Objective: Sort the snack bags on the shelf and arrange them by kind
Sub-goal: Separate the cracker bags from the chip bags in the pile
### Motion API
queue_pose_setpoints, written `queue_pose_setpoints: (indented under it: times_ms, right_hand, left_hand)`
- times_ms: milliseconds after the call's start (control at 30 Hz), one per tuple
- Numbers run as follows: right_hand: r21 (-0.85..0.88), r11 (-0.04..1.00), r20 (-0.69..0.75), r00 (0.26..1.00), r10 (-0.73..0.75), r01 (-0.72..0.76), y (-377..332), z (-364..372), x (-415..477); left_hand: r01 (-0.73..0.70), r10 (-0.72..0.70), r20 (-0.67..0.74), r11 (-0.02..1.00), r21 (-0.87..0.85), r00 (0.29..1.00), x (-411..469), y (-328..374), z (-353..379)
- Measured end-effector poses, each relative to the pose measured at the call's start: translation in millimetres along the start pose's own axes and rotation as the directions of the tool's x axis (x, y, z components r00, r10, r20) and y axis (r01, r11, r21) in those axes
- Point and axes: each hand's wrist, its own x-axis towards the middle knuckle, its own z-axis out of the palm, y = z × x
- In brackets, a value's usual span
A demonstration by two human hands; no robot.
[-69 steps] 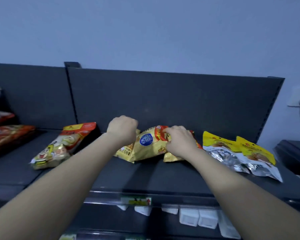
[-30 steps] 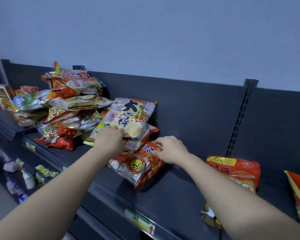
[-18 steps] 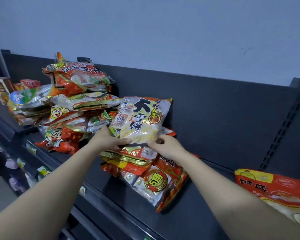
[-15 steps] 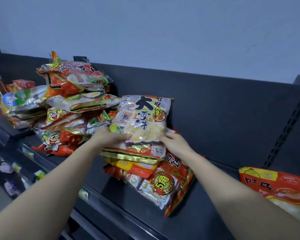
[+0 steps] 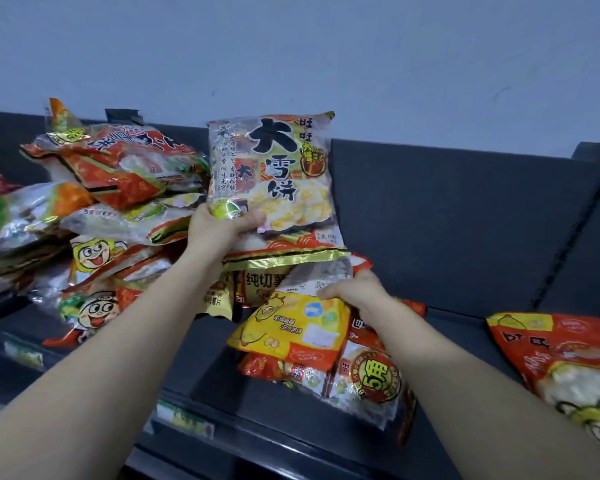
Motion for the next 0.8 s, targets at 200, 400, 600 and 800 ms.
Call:
queue_pose_setpoints:
  times_ms: [200,400,600,800]
  right_hand:
    - [0.218,0.976,-0.079,0.997,0.025,-0.007,-17,-27,-29]
    - [0.214,0.958,-0.264,0.956,-0.130,0.190,-15,-74,-50]
    - [0.197,0.959,-0.314,0.940,-0.135,0.204,15,-137,-78]
    - [0.433,0.889,-0.384,0.923,0.032,0.149,39,-207,-106]
  left_hand:
    - [-0.046,0.047,0.023,0.998,-0.048,0.999,-2,-5,8]
    - [-0.051,0.055,0.118,0.998,-0.042,0.991,-11,-8,47]
    - [-0.019,0.018,0.180,1.000,0.004,0.983,-35,-27,91]
    - [-0.005,-0.014,0.170,0.994,0.113,0.985,-61,-54,111]
